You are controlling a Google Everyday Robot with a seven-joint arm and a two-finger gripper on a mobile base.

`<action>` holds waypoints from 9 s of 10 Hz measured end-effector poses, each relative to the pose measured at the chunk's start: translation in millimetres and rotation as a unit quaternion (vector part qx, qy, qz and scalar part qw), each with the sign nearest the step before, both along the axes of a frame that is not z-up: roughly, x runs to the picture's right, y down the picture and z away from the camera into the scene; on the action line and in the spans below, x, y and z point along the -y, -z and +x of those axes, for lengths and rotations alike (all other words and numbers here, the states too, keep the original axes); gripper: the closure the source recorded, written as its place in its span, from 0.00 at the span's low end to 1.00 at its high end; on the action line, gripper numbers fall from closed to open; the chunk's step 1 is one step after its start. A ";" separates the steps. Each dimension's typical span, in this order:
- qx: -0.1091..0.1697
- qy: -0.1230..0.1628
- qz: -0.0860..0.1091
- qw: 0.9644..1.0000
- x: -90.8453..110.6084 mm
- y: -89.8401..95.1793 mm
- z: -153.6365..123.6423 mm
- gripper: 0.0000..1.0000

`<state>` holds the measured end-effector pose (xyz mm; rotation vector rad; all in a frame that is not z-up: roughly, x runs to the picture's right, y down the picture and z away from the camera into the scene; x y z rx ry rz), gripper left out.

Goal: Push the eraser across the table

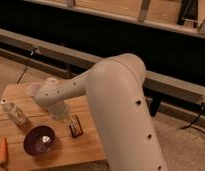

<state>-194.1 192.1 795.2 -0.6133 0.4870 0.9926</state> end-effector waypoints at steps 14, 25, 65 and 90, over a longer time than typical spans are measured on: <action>0.005 0.055 -0.039 0.998 -37.7 -18.4 -0.8 1.00; 0.007 0.042 -0.022 0.999 -26.3 -28.5 -4.6 1.00; -0.178 -0.004 -0.018 0.984 -17.9 -37.1 154.2 1.00; -0.284 0.025 -0.051 0.957 -53.4 -29.4 287.1 1.00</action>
